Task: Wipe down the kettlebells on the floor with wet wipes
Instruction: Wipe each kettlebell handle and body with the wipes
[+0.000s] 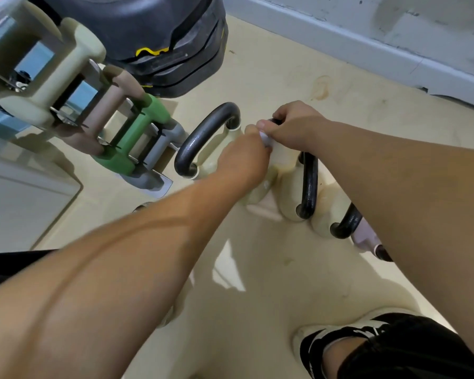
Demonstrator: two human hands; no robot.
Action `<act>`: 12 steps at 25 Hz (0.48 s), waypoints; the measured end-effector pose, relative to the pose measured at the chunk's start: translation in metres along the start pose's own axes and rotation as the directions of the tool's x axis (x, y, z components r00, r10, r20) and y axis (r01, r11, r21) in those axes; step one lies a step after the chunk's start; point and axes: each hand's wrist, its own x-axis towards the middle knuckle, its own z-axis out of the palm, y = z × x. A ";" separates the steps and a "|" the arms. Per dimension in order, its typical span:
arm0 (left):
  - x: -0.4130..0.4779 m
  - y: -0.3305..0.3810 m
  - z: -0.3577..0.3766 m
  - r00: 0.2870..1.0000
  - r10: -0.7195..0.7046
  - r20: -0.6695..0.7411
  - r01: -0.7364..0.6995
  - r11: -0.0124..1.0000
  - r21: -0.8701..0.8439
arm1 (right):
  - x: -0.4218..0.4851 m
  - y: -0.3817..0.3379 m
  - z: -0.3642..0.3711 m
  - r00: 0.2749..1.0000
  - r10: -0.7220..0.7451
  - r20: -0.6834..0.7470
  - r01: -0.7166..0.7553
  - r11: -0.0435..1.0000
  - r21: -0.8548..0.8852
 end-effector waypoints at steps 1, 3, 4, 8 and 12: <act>-0.018 -0.010 0.010 0.994 0.011 -0.113 -0.017 0.998 -0.054 | -0.001 -0.001 -0.001 1.000 -0.003 0.008 0.003 1.000 0.009; -0.052 -0.035 0.028 0.975 0.018 -0.224 -0.065 0.976 -0.206 | -0.003 -0.004 -0.004 1.000 -0.006 0.015 0.006 1.000 0.008; -0.070 -0.050 0.039 0.982 -0.030 -0.189 -0.024 0.960 -0.279 | -0.005 -0.005 -0.004 1.000 -0.002 0.016 0.002 1.000 0.011; -0.114 -0.095 0.080 0.993 -0.096 0.074 0.107 0.979 -0.174 | -0.005 -0.003 -0.005 0.999 -0.007 0.045 0.006 1.000 0.022; -0.105 -0.081 0.066 0.993 -0.112 0.038 0.118 0.958 -0.260 | -0.003 -0.005 -0.005 0.998 -0.003 0.066 0.005 0.999 -0.032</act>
